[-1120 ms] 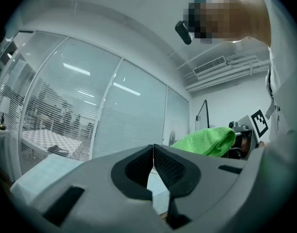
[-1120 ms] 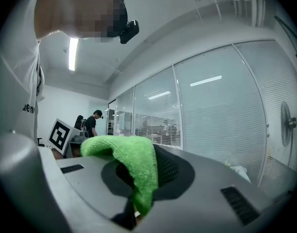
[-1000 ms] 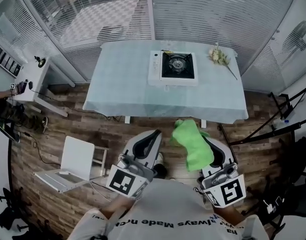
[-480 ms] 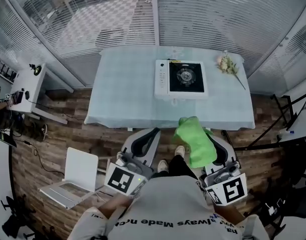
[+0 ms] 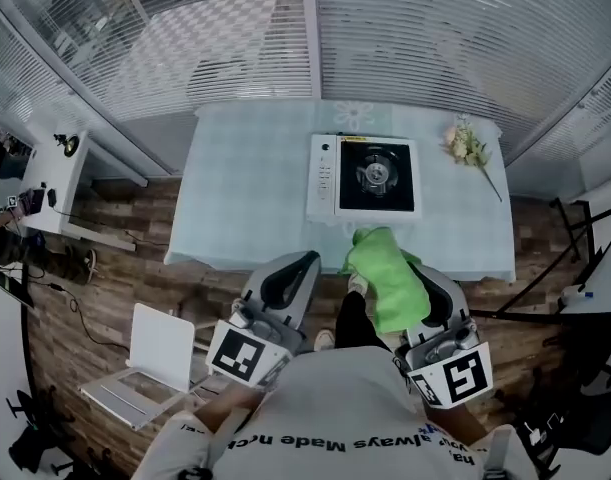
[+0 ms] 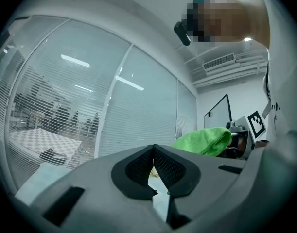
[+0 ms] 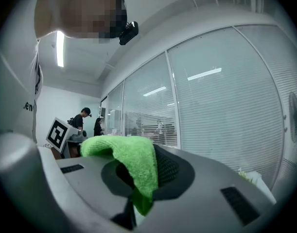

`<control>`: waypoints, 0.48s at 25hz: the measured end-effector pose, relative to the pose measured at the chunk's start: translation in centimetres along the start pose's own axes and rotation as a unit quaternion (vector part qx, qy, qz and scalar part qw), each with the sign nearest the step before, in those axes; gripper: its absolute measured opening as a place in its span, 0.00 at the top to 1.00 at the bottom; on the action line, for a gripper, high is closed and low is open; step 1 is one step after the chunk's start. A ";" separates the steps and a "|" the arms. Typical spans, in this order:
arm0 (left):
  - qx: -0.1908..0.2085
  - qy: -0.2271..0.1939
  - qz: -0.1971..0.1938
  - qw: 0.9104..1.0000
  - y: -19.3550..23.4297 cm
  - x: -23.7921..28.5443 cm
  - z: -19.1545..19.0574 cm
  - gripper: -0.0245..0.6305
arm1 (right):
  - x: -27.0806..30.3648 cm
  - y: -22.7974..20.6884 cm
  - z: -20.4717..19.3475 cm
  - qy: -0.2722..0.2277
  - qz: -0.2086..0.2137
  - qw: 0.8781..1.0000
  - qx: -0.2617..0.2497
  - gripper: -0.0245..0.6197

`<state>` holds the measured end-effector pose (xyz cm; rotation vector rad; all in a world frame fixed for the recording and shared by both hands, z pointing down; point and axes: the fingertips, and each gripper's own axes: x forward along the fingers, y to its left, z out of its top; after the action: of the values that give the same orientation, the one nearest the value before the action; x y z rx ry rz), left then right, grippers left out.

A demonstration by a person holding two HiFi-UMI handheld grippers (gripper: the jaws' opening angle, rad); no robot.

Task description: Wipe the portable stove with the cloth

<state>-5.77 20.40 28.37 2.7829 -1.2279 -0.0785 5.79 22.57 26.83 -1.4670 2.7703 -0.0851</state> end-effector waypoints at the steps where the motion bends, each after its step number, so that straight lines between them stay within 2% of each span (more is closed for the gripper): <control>1: -0.003 0.002 0.000 1.000 0.5 1.3 -0.1 0.95 | 0.7 -1.2 0.1 0.000 0.000 1.000 0.000 0.92; 12: -0.004 -0.005 0.003 1.000 4.8 16.6 1.1 0.95 | 8.7 -14.7 1.6 0.002 0.013 1.000 -0.010 0.92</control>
<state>1.81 4.82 27.73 2.7746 -1.2360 -0.0965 13.08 7.02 26.20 -1.4364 2.8002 -0.0604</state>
